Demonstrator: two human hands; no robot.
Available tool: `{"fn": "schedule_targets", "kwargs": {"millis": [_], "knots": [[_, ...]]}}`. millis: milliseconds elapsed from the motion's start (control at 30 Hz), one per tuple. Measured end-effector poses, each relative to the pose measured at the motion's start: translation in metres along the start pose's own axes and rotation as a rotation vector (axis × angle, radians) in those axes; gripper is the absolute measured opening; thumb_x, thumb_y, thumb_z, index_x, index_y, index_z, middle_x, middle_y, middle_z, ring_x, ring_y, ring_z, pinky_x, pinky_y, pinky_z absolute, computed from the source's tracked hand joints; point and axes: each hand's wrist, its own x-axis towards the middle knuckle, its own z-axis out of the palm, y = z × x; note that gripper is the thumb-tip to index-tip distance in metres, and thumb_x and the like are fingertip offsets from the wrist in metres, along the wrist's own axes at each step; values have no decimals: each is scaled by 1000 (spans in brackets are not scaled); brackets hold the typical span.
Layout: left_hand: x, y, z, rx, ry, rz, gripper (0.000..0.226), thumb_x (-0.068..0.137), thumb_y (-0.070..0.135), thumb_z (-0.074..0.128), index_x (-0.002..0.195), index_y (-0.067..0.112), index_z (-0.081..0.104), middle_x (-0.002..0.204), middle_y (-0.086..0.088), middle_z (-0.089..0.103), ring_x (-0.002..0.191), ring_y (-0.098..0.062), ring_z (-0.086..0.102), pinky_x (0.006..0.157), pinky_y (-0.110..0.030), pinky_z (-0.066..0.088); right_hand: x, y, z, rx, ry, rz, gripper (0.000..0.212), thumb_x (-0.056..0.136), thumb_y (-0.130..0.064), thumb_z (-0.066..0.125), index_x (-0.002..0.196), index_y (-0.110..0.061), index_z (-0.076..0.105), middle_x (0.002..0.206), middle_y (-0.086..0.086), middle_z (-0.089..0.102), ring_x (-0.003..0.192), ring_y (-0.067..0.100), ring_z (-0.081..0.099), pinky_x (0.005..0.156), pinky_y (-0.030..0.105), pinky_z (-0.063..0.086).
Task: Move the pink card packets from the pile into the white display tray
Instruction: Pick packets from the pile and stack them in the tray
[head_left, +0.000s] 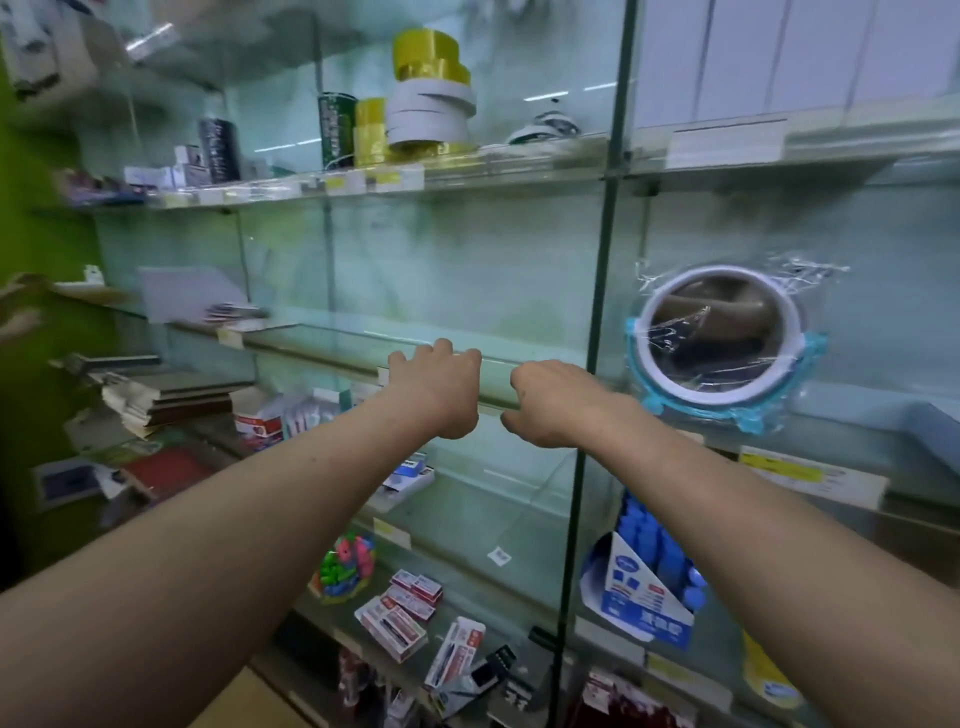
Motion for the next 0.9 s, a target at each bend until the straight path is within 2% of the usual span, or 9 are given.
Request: {"fn": "schedule_targets", "kwargs": {"millis": [100, 167, 267, 333, 367, 467, 567, 633, 900], "knots": [[18, -21, 9, 18, 11, -26, 45, 88, 24, 53, 131, 17, 37, 126, -11, 41, 119, -31, 42, 96, -45, 32, 30, -13, 8, 8, 7, -10, 30, 92, -20, 51, 67, -16, 35, 71, -2, 40, 79, 23, 46, 53, 28, 31], [34, -35, 14, 30, 13, -40, 46, 88, 24, 54, 131, 17, 37, 126, -11, 41, 120, -31, 42, 97, -46, 32, 52, -22, 14, 10, 15, -26, 30, 93, -21, 50, 68, -14, 35, 75, -1, 41, 81, 24, 44, 60, 29, 34], [65, -56, 21, 64, 12, -45, 52, 88, 26, 56, 135, 18, 35, 129, -12, 40, 122, -31, 41, 99, -48, 32, 90, -32, 18, 15, 43, -74, 12, 93, -22, 50, 88, -13, 44, 96, 5, 52, 89, 27, 49, 69, 29, 35], [87, -70, 25, 80, 16, -57, 58, 87, 27, 58, 138, 19, 33, 132, -12, 39, 124, -30, 40, 100, -48, 31, 117, -36, 20, 27, 58, -98, 13, 93, -25, 51, 100, -13, 50, 110, 8, 58, 101, 28, 54, 70, 29, 35], [98, -76, 26, 85, 17, -62, 59, 87, 27, 59, 139, 19, 32, 133, -12, 39, 124, -30, 40, 100, -48, 30, 131, -38, 21, 34, 60, -104, 14, 93, -26, 52, 99, -14, 50, 111, 9, 58, 101, 28, 55, 70, 29, 35], [128, -94, 34, 103, 18, -74, 54, 89, 28, 56, 137, 18, 34, 132, -12, 40, 124, -31, 40, 101, -49, 30, 169, -44, 25, 56, 58, -113, 17, 92, -25, 53, 86, -13, 42, 90, 6, 52, 82, 25, 48, 66, 30, 35], [156, -110, 45, 109, 19, -94, 51, 89, 27, 56, 135, 19, 36, 129, -11, 42, 121, -31, 42, 100, -49, 30, 206, -48, 34, 54, 53, -104, 26, 92, -21, 52, 72, -12, 38, 71, 0, 41, 64, 19, 44, 53, 28, 31], [174, -119, 52, 111, 24, -106, 50, 88, 28, 56, 134, 19, 37, 128, -11, 42, 120, -30, 43, 100, -48, 31, 227, -50, 39, 50, 53, -106, 31, 92, -20, 51, 67, -14, 34, 69, 0, 41, 59, 16, 40, 48, 27, 27], [223, -148, 75, 109, 30, -115, 48, 90, 30, 55, 133, 18, 37, 126, -11, 43, 118, -31, 44, 99, -47, 32, 286, -57, 54, 56, 49, -110, 31, 92, -17, 51, 66, -14, 34, 68, 1, 41, 56, 14, 37, 48, 27, 27]]}}
